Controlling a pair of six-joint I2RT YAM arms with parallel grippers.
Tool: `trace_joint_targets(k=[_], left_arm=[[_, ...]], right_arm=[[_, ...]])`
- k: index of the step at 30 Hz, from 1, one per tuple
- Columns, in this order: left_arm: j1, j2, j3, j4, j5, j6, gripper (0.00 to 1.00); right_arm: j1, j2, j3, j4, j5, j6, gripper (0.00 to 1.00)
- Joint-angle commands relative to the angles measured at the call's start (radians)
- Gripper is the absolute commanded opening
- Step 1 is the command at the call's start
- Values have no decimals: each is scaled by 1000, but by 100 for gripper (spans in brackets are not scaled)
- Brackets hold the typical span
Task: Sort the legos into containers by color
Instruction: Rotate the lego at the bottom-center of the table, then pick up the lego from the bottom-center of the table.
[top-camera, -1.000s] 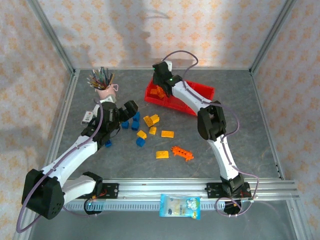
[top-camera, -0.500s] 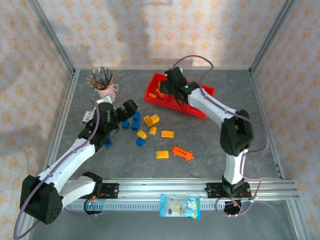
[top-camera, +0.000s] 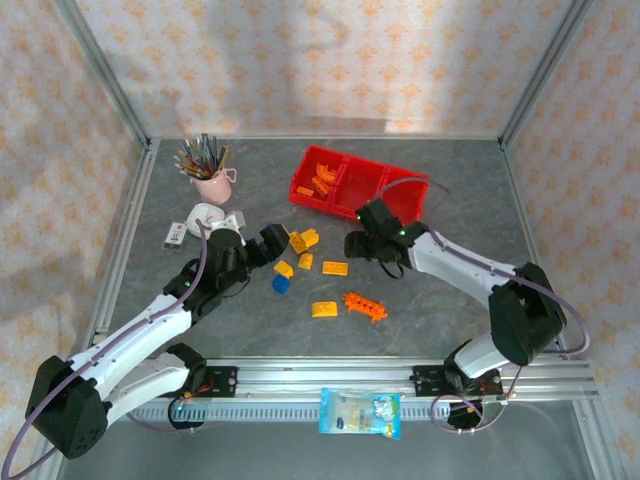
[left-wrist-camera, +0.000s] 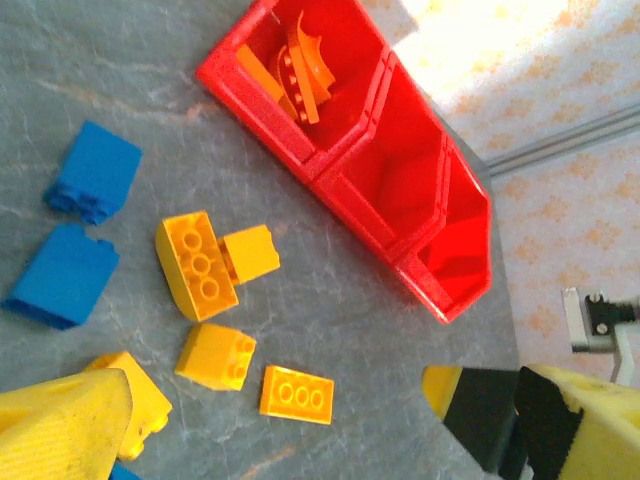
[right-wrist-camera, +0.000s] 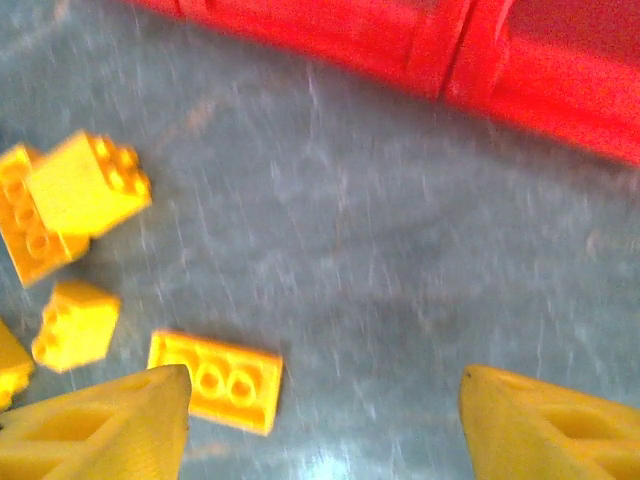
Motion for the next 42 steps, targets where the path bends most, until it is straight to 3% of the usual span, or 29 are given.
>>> trace_joint_targets(k=[1, 11, 22, 27, 33, 42], left_arm=[[-19, -13, -26, 43, -37, -56, 99], [-29, -21, -41, 40, -48, -65, 99], [-32, -35, -41, 8, -56, -62, 99], [-31, -48, -41, -7, -68, -65, 99], [-31, -45, -41, -6, -75, -63, 99], [-31, -30, -33, -7, -76, -53, 99]], right_arm=[[30, -61, -79, -11, -19, 69, 72], [104, -139, -263, 40, -100, 155, 76], [256, -161, -287, 49, -134, 189, 79], [322, -136, -268, 1, -92, 201, 71], [328, -71, -210, -61, 19, 179, 64], [330, 47, -170, -48, 19, 130, 54]])
